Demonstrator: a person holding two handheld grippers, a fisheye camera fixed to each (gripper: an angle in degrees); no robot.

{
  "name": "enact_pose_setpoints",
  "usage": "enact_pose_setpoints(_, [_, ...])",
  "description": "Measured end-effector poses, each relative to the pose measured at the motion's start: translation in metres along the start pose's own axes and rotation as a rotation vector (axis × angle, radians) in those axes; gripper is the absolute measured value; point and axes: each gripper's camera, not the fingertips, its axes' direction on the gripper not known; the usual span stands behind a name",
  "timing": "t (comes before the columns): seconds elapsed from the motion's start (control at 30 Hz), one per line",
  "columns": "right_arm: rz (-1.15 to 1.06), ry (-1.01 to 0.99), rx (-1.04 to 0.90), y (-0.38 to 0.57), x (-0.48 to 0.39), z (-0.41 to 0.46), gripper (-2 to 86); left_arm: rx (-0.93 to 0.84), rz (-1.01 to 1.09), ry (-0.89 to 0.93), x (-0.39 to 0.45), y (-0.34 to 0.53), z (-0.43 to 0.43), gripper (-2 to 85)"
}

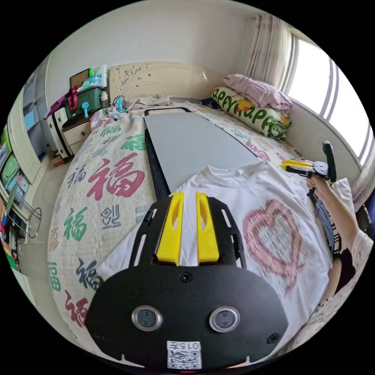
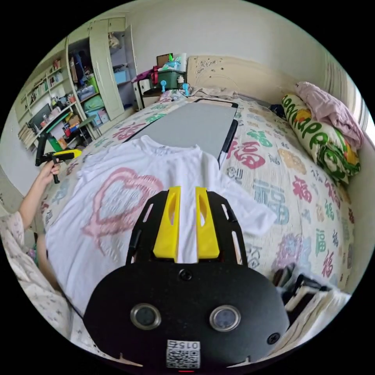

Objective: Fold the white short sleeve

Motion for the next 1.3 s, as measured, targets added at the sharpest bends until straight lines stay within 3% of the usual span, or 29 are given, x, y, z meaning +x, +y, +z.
enact_pose_setpoints(0.1, [0.103, -0.112, -0.045, 0.039, -0.029, -0.057, 6.7, -0.066, -0.157, 0.054, -0.022, 0.127, -0.062, 7.6])
enact_pose_setpoints(0.23, [0.191, -0.069, -0.103, 0.051, -0.079, -0.096, 8.6, -0.109, -0.351, 0.117, -0.026, 0.279, -0.115, 8.0])
enact_pose_setpoints(0.33, [0.302, -0.066, -0.114, 0.032, -0.097, -0.114, 10.4, -0.114, -0.404, 0.164, -0.021, 0.336, -0.131, 8.6])
enact_pose_setpoints(0.5, [0.47, -0.091, -0.137, -0.046, -0.107, -0.113, 12.0, -0.195, -0.366, 0.165, -0.022, 0.345, -0.133, 10.0])
enact_pose_setpoints(0.73, [0.474, -0.041, -0.199, -0.176, -0.147, -0.074, 13.4, -0.291, -0.293, 0.188, -0.026, 0.332, -0.129, 9.1])
enact_pose_setpoints(1.0, [0.406, -0.065, -0.254, -0.321, -0.195, -0.044, 1.5, -0.329, -0.219, 0.162, -0.006, 0.312, -0.138, 0.8])
enact_pose_setpoints(1.3, [0.342, -0.067, -0.265, -0.401, -0.231, -0.051, 0.0, -0.266, -0.181, 0.095, 0.019, 0.302, -0.203, -0.5])
